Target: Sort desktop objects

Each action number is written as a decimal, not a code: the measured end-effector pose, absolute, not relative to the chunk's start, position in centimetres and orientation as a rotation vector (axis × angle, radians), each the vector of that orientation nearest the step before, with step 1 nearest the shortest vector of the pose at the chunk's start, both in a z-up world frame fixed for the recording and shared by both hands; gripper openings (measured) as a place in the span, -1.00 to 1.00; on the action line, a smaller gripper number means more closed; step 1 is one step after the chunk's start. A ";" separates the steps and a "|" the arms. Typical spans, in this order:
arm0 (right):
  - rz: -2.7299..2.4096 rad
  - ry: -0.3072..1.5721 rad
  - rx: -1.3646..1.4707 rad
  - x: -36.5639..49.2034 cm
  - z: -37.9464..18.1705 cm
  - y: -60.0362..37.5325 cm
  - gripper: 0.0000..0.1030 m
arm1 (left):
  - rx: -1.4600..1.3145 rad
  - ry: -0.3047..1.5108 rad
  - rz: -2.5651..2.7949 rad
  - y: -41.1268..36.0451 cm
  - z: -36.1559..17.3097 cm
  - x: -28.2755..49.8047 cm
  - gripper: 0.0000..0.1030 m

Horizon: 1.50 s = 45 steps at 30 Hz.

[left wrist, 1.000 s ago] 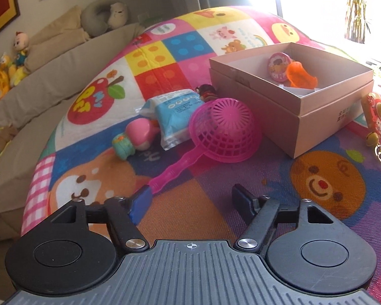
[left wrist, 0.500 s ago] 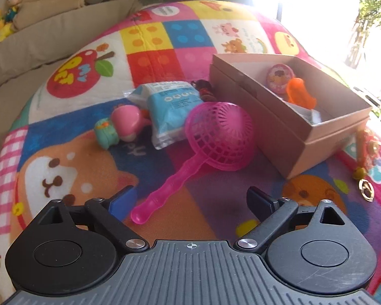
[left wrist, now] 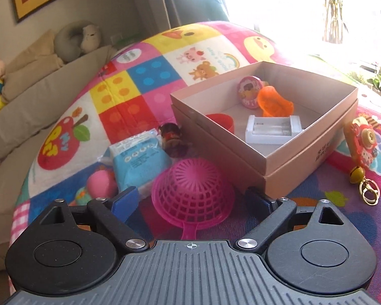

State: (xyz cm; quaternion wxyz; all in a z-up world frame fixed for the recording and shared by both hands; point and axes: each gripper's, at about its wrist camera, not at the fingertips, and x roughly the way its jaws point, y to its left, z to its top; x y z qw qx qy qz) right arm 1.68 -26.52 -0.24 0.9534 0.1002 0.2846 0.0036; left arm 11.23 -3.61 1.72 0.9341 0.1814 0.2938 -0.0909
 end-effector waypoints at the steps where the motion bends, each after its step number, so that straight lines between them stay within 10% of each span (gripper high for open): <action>1: 0.009 0.579 0.205 1.7 -0.2 -26.5 1.00 | 0.393 0.600 -0.188 -3.8 1.6 11.5 0.69; 3: 0.013 0.584 0.214 1.8 -0.3 -26.6 1.00 | 0.387 0.620 -0.195 -3.7 1.4 11.7 0.28; 16: 0.019 0.618 0.241 2.3 -0.7 -27.0 1.00 | 0.049 0.753 -0.230 -0.5 1.8 3.9 0.24; 24: 0.064 0.646 0.136 3.2 -0.4 -25.0 1.00 | 0.105 0.682 -0.253 -2.3 2.5 -1.2 0.81; 33: 0.146 0.699 0.143 8.2 0.6 -23.6 0.99 | 0.062 0.705 -0.255 -0.5 1.8 -3.4 0.89; 40: 0.108 0.778 0.176 10.1 0.0 -22.7 -0.03 | 0.020 0.717 -0.230 0.7 1.3 -3.7 0.92; 45: 0.038 0.818 0.231 7.6 0.5 -25.1 -0.09 | 0.014 0.728 -0.244 0.5 0.9 -3.6 0.93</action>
